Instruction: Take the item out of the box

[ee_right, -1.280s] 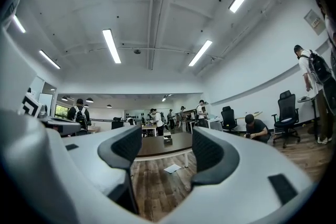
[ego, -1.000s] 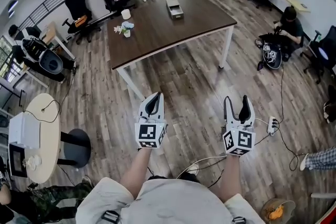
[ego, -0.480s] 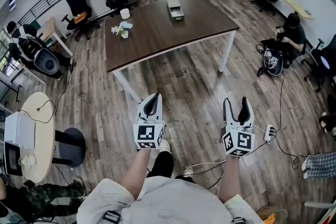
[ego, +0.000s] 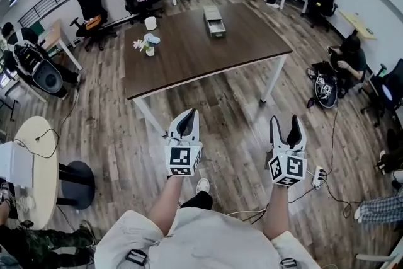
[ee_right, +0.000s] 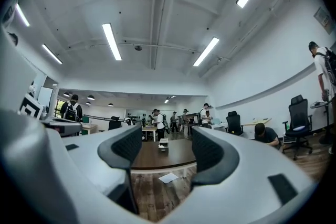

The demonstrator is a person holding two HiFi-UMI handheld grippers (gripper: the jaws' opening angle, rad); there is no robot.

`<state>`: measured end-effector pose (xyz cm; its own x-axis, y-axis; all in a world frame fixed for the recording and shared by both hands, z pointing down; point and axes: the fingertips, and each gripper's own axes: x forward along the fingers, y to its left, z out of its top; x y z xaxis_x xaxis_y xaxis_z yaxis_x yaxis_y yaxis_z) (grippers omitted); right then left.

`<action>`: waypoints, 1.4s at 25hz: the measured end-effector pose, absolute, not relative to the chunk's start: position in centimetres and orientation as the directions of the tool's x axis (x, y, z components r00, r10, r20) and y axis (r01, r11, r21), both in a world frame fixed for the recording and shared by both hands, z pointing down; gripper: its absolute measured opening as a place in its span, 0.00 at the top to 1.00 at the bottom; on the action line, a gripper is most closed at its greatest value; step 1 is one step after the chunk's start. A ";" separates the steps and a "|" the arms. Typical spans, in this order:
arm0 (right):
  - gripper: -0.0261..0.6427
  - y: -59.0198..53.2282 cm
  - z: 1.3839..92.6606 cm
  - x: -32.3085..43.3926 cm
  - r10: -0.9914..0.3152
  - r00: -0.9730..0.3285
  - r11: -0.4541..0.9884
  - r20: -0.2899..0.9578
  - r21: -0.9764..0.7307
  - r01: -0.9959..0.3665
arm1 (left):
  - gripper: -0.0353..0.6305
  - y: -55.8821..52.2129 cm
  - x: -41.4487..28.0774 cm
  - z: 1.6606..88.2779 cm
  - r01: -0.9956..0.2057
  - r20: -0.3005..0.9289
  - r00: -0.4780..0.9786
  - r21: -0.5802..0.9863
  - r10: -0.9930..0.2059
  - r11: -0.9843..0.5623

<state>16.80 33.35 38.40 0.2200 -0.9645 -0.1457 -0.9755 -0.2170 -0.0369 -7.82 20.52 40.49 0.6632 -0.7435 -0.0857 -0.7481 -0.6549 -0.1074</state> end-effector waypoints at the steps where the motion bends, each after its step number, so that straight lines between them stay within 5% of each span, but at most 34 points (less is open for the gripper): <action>1: 0.53 32.1 38.1 16.6 -0.965 0.216 -0.214 -0.146 -0.033 -0.976 | 0.94 19.4 -8.0 40.4 -0.751 -0.087 0.660 -0.110 -0.746 -0.652; 35: 0.53 3.6 36.0 11.1 -0.987 0.088 -0.091 -0.137 0.015 -0.996 | 0.94 -6.3 -14.5 39.0 -0.824 -0.118 0.567 -0.076 -0.815 -0.562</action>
